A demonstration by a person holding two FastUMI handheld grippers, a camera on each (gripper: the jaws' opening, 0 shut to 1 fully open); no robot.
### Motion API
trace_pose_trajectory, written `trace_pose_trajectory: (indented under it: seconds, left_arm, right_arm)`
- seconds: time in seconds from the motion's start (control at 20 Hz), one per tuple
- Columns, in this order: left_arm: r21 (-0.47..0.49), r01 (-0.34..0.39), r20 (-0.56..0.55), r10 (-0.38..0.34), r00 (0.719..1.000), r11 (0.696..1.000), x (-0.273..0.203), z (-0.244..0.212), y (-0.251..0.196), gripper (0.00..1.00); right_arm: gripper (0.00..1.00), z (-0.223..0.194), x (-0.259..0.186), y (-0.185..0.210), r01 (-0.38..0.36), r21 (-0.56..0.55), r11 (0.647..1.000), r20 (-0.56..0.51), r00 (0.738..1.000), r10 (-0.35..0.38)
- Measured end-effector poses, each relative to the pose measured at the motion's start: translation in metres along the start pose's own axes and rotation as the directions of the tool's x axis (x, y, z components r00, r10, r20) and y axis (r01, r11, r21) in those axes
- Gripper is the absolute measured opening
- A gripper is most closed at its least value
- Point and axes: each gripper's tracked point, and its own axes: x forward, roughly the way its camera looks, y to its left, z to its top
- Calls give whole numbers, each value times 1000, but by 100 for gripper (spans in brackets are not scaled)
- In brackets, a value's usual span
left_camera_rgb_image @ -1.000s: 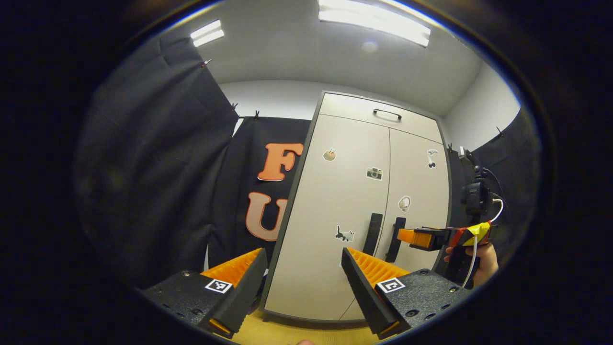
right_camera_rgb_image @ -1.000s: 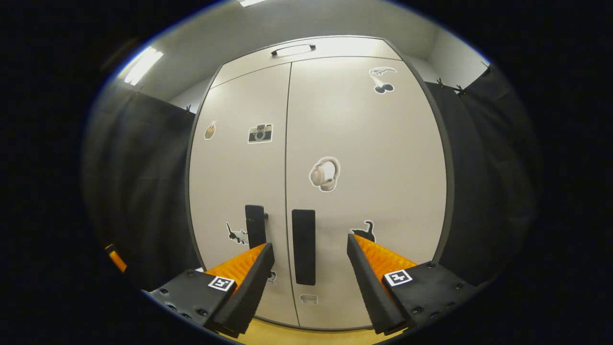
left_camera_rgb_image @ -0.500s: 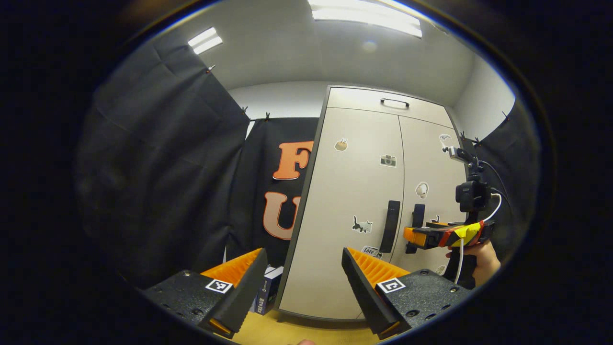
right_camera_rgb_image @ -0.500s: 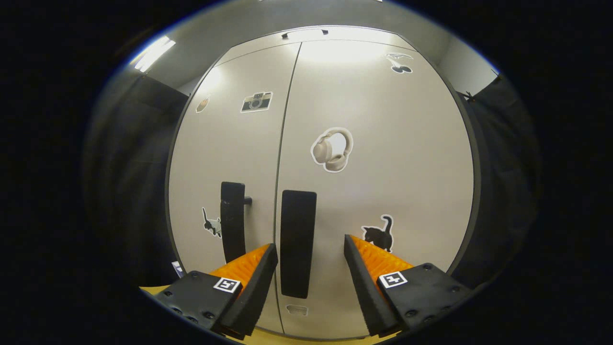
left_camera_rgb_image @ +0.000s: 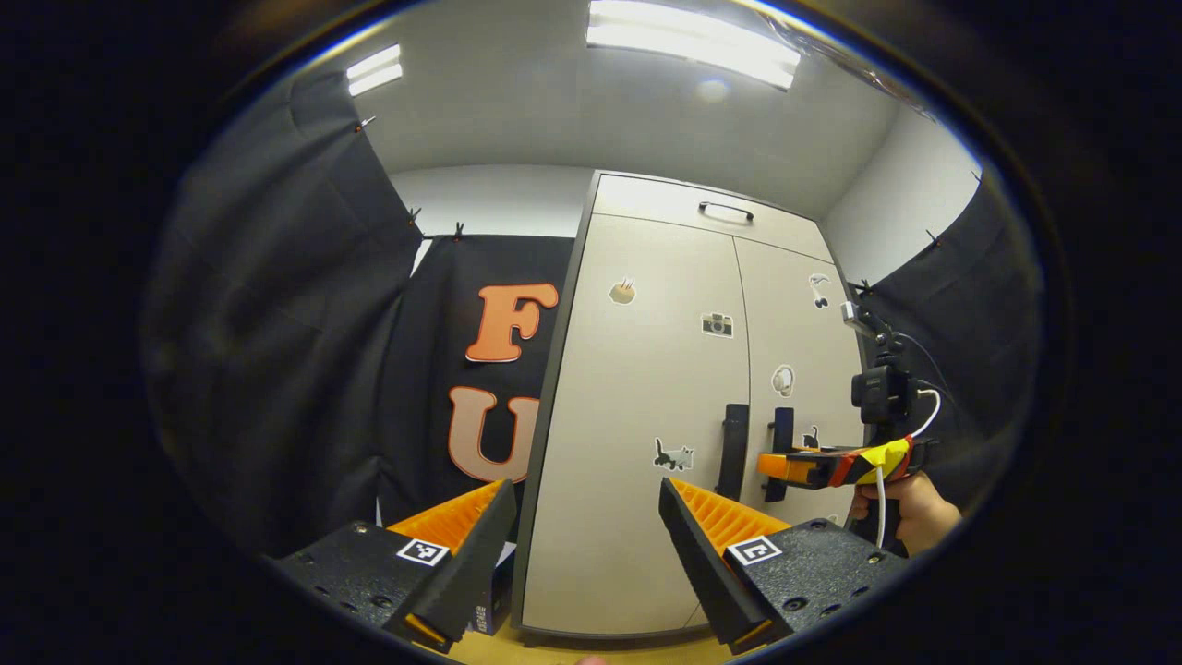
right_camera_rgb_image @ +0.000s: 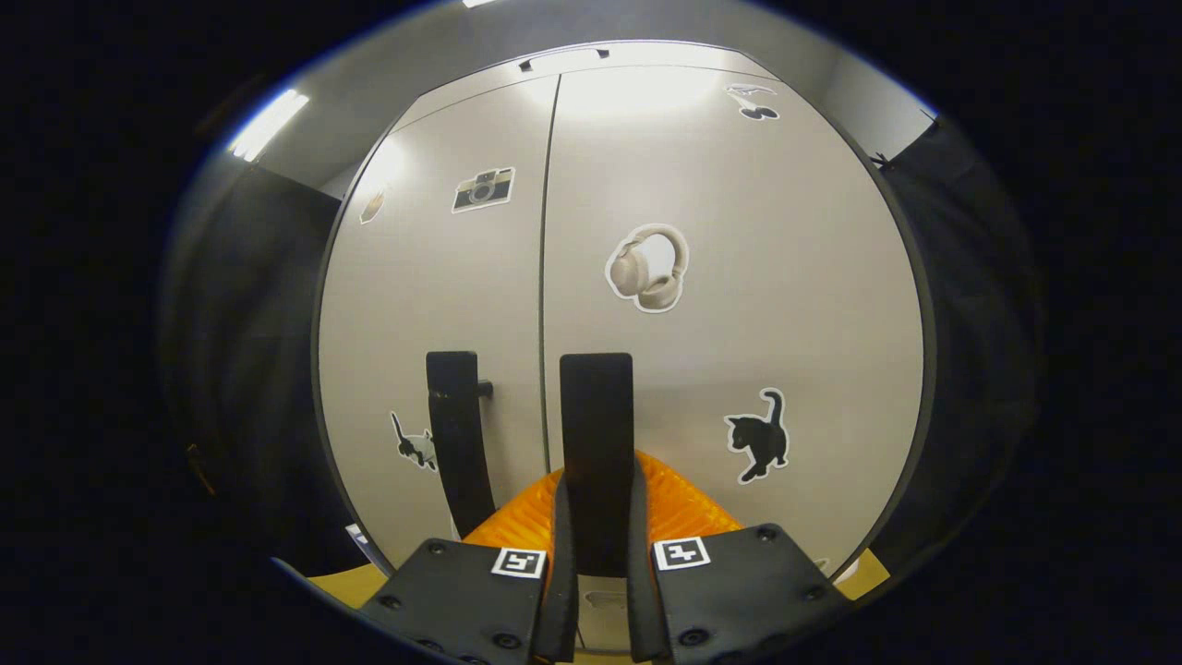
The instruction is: Open the right door of the double-door shoe cabinet with the right hand, and open the left door with the left hand.
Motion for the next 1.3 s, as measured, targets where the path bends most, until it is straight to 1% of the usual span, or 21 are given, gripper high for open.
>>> trace_pose_trajectory:
  seconds: [0.05, 0.1, 0.2, 0.35, 0.5, 0.6, 0.8, 0.85, 0.9, 1.15, 1.3]
  left_arm:
    - [-5, 20, -6, -20, 1000, 1000, 1, -2, -1, 94]
    - [-13, 36, -12, -37, 999, 999, 2, -3, -3, 94]
    - [-36, 48, -29, -49, 998, 998, 1, -5, -7, 95]
    - [-89, 81, -33, -84, 996, 993, -8, -4, -22, 94]
    - [-84, 58, -33, -61, 998, 995, -13, -4, -23, 94]
    - [-95, 48, -32, -51, 998, 994, -20, -2, -27, 94]
    - [-98, 4, -54, -9, 999, 995, -32, -7, -26, 94]
    - [-96, -5, -57, -1, 998, 995, -34, -7, -28, 92]
    - [-93, -11, -57, 5, 998, 996, -34, -6, -29, 94]
    - [-74, -18, -61, 14, 998, 997, -34, -7, -40, 94]
    - [-98, 2, -53, -7, 999, 995, -32, -5, -56, 94]
  right_arm:
    - [16, 0, -1, -1, -1, 5, 1000, -3, 1000, 1]
    - [23, -1, -1, -1, -5, 12, 1000, -7, 1000, 5]
    - [23, -1, 0, -1, 1, 21, 1000, -2, 1000, -1]
    - [23, -1, -1, -1, -3, 0, 1000, 0, 1000, 3]
    - [23, 0, -7, -1, -31, 14, 999, -19, 999, 32]
    - [23, 1, -20, 0, -66, 3, 998, -30, 997, 66]
    - [23, 1, -64, -7, -153, -1, 988, -49, 987, 153]
    - [23, 3, -70, -9, -172, -3, 985, -52, 984, 172]
    - [23, 3, -77, -10, -188, 1, 982, -58, 980, 188]
    - [23, 5, -119, -28, -241, -5, 971, -68, 968, 240]
    - [23, 6, -138, -39, -283, 24, 959, -60, 957, 284]
